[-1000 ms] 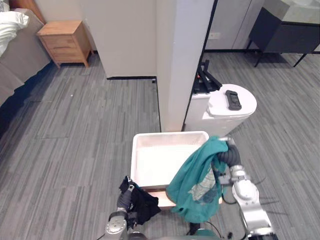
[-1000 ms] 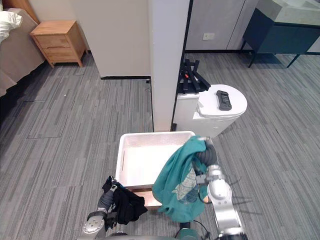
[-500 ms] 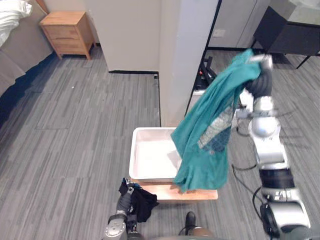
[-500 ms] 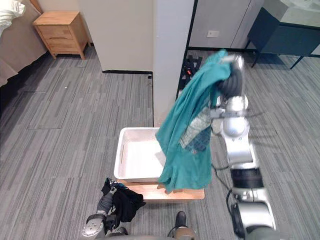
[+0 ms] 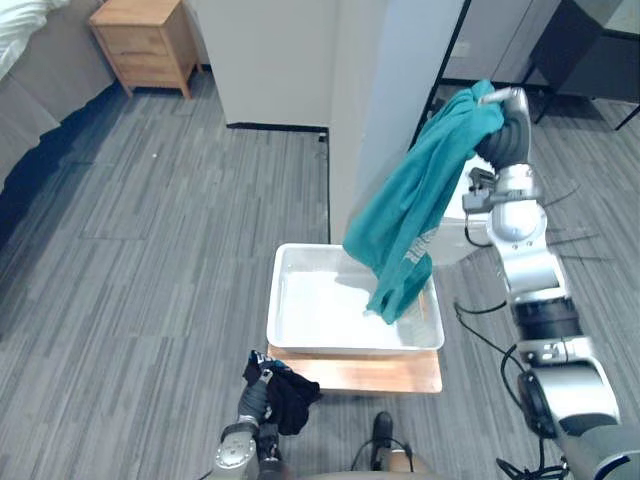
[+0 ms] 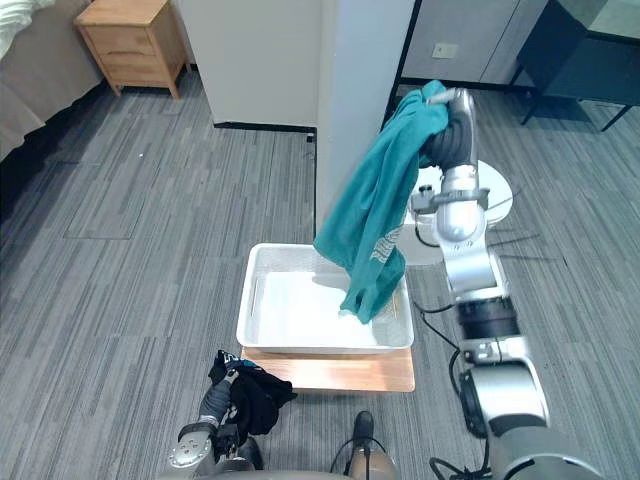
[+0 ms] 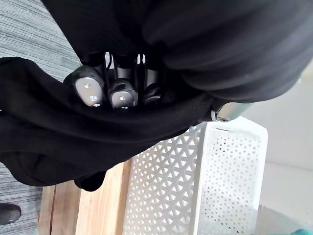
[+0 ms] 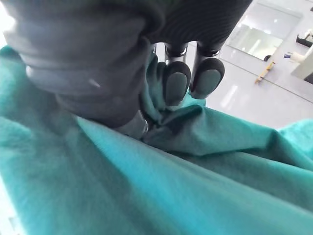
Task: Tidy the bed and pick cloth on bed and put in laundry
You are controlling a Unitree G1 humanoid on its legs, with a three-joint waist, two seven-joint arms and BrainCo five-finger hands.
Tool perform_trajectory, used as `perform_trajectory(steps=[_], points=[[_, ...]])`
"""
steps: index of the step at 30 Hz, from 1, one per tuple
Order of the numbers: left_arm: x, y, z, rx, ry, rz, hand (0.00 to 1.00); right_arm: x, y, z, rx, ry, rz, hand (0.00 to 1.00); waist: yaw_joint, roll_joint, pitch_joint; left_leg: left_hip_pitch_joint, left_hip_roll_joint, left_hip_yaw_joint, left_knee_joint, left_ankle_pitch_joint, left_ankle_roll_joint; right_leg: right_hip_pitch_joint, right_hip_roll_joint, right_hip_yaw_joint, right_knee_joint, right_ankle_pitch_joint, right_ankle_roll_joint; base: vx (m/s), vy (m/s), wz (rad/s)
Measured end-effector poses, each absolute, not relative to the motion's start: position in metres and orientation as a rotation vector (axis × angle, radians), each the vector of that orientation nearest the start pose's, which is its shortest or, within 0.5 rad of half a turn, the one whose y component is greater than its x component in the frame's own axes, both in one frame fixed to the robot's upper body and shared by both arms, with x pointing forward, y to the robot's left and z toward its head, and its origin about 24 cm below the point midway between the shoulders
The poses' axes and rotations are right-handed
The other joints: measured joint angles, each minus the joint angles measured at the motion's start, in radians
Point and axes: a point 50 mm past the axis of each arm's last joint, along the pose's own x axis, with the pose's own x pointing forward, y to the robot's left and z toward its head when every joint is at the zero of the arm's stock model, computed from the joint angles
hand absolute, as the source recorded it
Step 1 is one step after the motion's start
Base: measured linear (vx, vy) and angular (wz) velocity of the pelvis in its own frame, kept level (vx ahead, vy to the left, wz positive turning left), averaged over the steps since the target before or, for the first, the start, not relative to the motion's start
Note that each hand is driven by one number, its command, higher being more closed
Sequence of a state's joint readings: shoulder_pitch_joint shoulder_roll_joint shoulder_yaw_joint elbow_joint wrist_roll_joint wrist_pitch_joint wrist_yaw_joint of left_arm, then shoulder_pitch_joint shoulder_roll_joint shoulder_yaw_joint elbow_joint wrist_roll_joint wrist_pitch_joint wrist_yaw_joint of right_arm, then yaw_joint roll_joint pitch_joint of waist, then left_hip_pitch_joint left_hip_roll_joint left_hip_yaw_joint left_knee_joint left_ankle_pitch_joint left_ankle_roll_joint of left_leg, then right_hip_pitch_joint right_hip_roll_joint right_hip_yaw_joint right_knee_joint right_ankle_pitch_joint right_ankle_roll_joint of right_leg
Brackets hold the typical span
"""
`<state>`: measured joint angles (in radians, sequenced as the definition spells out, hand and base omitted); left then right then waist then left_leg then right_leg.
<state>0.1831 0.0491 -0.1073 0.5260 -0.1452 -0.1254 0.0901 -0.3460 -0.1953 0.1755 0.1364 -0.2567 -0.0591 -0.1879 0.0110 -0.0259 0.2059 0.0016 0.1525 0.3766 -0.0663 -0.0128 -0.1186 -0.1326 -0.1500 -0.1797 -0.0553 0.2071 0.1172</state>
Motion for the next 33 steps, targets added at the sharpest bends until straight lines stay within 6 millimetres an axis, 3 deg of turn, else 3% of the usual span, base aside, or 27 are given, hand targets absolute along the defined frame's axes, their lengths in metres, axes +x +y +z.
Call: perform_trajectory(steps=[2, 3, 8, 13, 14, 15, 20, 25, 27, 29, 31, 33], points=[[0.172, 0.153, -0.090, -0.064, 0.537, 0.093, 1.00, 0.299, -0.099, 0.073, -0.498, -0.198, 0.183, 1.00, 0.001, 0.013, 0.035, -0.015, 0.002, -0.014, 0.000, 0.005, 0.002, -0.005, -0.002, -0.008, 0.000, 0.000, 0.000, -0.02, 0.006, 0.16], [0.172, 0.154, -0.089, -0.063, 0.532, 0.093, 1.00, 0.296, -0.091, 0.069, -0.503, -0.192, 0.216, 1.00, 0.002, 0.014, 0.036, -0.024, 0.003, -0.017, 0.002, 0.007, 0.000, -0.013, -0.002, -0.010, 0.000, 0.000, 0.000, 0.01, 0.002, 0.12], [0.175, 0.153, -0.086, -0.057, 0.513, 0.106, 1.00, 0.291, -0.045, 0.064, -0.576, -0.231, 0.378, 1.00, 0.003, 0.030, 0.063, -0.076, 0.003, -0.027, 0.025, 0.015, 0.007, -0.043, -0.011, -0.015, 0.000, 0.008, -0.011, 0.01, 0.014, 0.11], [0.191, 0.152, -0.077, -0.018, 0.459, 0.098, 1.00, 0.312, -0.011, 0.067, -0.695, -0.241, 0.476, 1.00, 0.010, 0.077, 0.123, -0.141, -0.010, -0.052, 0.044, 0.025, 0.019, -0.092, -0.027, -0.014, 0.000, 0.023, -0.006, -0.02, 0.028, 0.13], [0.195, 0.151, -0.075, -0.018, 0.448, 0.095, 1.00, 0.322, -0.007, 0.077, -0.736, -0.264, 0.477, 0.00, 0.013, 0.090, 0.143, -0.159, -0.013, -0.053, 0.050, 0.028, 0.022, -0.107, -0.028, -0.014, 0.000, 0.032, -0.008, -0.05, 0.025, 0.02], [0.198, 0.150, -0.073, -0.018, 0.435, 0.094, 1.00, 0.333, -0.007, 0.091, -0.776, -0.297, 0.456, 0.00, 0.018, 0.107, 0.158, -0.177, -0.012, -0.053, 0.051, 0.034, 0.025, -0.126, -0.027, -0.012, -0.002, 0.054, -0.008, -0.06, 0.037, -0.01], [0.210, 0.152, -0.064, -0.019, 0.381, 0.105, 1.00, 0.371, -0.034, 0.134, -0.814, -0.330, 0.283, 0.00, 0.035, 0.121, 0.174, -0.209, -0.014, -0.068, 0.067, 0.038, 0.028, -0.140, -0.030, -0.013, -0.006, 0.067, -0.014, -0.03, 0.038, 0.07], [0.216, 0.151, -0.051, -0.047, 0.319, 0.101, 1.00, 0.385, -0.078, 0.149, -0.860, -0.320, 0.138, 0.00, 0.030, 0.121, 0.173, -0.200, -0.014, -0.085, 0.067, 0.045, 0.029, -0.120, -0.030, -0.025, -0.006, 0.067, -0.015, 0.01, 0.025, 0.10], [0.224, 0.146, -0.028, -0.060, 0.213, 0.076, 1.00, 0.381, -0.108, 0.140, -0.903, -0.293, 0.054, 0.00, 0.028, 0.121, 0.173, -0.164, -0.013, -0.101, 0.064, 0.046, 0.029, -0.077, -0.027, -0.037, -0.007, 0.067, -0.015, 0.02, 0.038, 0.19], [0.229, 0.143, -0.010, -0.064, 0.129, 0.052, 1.00, 0.370, -0.125, 0.127, -0.915, -0.275, 0.022, 0.00, 0.025, 0.121, 0.169, -0.126, -0.012, -0.103, 0.051, 0.045, 0.029, -0.043, -0.025, -0.036, -0.007, 0.067, -0.014, 0.01, 0.044, 0.10], [0.231, 0.145, 0.004, -0.066, 0.060, 0.034, 1.00, 0.357, -0.131, 0.111, -0.922, -0.255, 0.018, 0.00, 0.005, 0.120, 0.153, -0.094, -0.013, -0.100, 0.018, 0.046, 0.022, -0.027, -0.024, -0.034, -0.006, 0.066, -0.014, 0.01, 0.043, -0.05], [0.230, 0.150, 0.017, -0.065, 0.008, 0.031, 1.00, 0.335, -0.136, 0.081, -0.941, -0.197, 0.037, 0.00, 0.000, 0.118, 0.108, -0.048, -0.013, -0.071, -0.026, 0.054, 0.013, -0.019, -0.015, -0.008, -0.007, 0.066, -0.013, 0.03, 0.044, -0.28]])
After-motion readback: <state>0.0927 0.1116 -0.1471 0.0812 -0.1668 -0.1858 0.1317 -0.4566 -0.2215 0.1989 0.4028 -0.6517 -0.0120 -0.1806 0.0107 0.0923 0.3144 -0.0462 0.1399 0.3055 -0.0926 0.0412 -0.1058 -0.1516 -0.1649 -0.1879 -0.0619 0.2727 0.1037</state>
